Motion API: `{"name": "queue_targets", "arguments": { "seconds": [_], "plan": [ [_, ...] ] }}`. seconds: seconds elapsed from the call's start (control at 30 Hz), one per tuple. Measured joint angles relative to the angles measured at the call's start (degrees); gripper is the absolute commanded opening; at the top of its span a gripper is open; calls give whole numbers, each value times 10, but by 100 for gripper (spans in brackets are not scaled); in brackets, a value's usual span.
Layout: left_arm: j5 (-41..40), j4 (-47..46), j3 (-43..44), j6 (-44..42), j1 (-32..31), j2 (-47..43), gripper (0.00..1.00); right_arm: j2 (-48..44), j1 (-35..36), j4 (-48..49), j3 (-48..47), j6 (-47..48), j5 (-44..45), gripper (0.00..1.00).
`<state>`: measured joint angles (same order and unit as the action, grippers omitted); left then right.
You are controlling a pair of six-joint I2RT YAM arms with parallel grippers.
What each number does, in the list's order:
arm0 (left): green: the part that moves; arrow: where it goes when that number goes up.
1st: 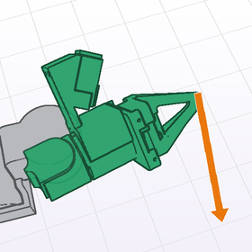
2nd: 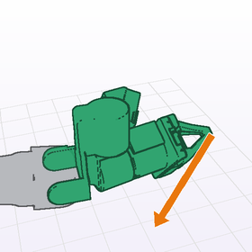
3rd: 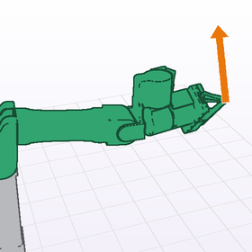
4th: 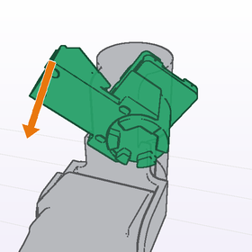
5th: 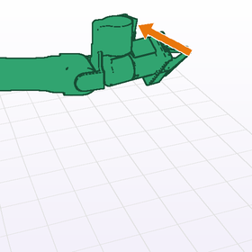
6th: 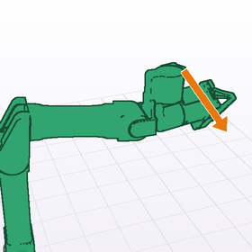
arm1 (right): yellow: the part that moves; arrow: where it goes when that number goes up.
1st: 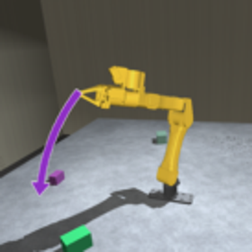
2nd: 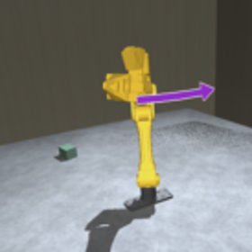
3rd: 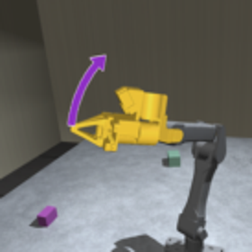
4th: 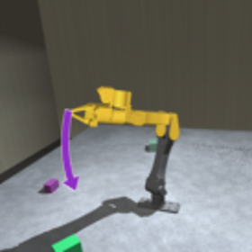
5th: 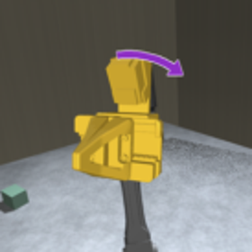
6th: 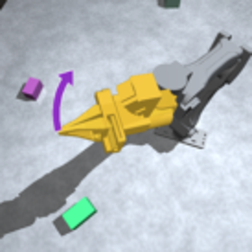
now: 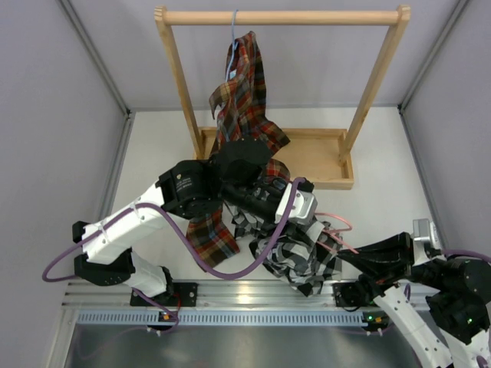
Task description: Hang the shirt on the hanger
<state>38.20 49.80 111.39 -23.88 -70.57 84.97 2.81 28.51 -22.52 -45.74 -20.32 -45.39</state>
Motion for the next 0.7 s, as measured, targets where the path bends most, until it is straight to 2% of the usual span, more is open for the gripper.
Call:
{"name": "queue_targets", "arguments": {
  "seconds": [0.2,0.6,0.63,0.7],
  "plan": [
    [10,3,-13,19,4,-14,39,2,0,-2,8,7,-16,0],
    [23,7,-32,30,9,-27,40,24,0,13,16,-2,-54,0],
    [25,8,-33,30,9,-27,34,27,1,16,16,-3,-57,0],
    [26,8,-35,32,9,-27,10,33,1,19,16,-4,-63,0]
  ]
}}
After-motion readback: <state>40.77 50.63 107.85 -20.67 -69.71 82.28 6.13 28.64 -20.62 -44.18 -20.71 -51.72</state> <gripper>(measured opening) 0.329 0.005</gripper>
